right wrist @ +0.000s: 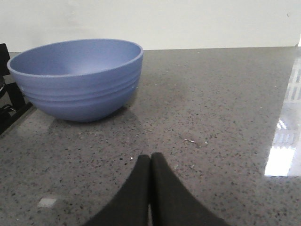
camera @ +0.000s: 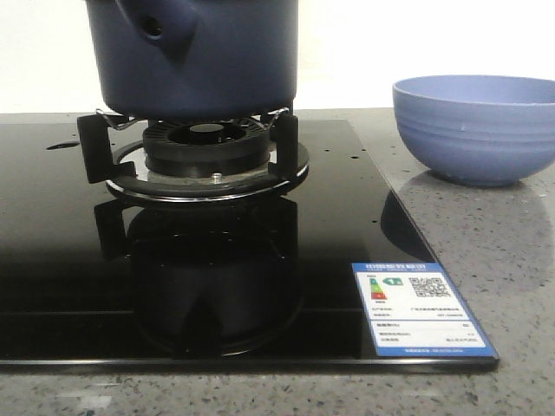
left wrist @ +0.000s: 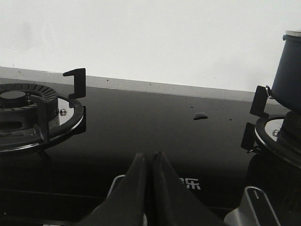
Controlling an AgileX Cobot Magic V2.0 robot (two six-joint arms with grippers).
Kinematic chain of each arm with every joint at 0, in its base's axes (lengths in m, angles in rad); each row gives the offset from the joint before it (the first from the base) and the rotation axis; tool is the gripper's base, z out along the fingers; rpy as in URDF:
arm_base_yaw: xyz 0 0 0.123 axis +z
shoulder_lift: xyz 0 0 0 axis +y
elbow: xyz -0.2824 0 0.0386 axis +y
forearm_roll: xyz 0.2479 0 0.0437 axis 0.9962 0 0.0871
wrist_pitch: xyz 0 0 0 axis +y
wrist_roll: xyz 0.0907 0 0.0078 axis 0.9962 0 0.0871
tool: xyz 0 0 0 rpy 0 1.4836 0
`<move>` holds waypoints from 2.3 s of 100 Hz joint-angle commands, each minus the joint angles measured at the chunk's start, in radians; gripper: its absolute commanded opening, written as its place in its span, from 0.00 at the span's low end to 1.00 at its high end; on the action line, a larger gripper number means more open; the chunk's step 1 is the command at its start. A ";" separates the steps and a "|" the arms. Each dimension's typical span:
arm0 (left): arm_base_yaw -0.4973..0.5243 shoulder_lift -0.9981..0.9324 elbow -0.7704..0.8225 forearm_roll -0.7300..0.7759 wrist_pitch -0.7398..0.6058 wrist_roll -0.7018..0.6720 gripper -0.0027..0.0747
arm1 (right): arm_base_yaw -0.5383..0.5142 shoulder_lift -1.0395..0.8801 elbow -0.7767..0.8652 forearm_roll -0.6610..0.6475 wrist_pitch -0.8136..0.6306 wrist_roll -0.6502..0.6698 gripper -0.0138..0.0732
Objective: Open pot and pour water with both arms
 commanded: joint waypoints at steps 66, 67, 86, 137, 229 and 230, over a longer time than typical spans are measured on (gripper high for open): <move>0.003 -0.029 0.034 -0.008 -0.068 -0.011 0.01 | 0.000 -0.018 0.023 -0.012 -0.077 -0.009 0.09; 0.003 -0.029 0.034 -0.008 -0.068 -0.011 0.01 | 0.000 -0.018 0.023 -0.012 -0.077 -0.009 0.09; 0.003 -0.029 0.034 -0.008 -0.068 -0.011 0.01 | 0.000 -0.018 0.023 -0.012 -0.077 -0.009 0.09; 0.003 -0.029 0.034 -0.028 -0.072 -0.011 0.01 | 0.000 -0.018 0.023 0.048 -0.098 -0.008 0.09; 0.003 0.012 -0.159 -0.599 0.030 0.096 0.01 | 0.000 0.018 -0.163 0.462 0.019 -0.062 0.11; 0.003 0.017 -0.168 -0.595 0.037 0.111 0.01 | 0.000 0.022 -0.177 0.449 0.025 -0.062 0.11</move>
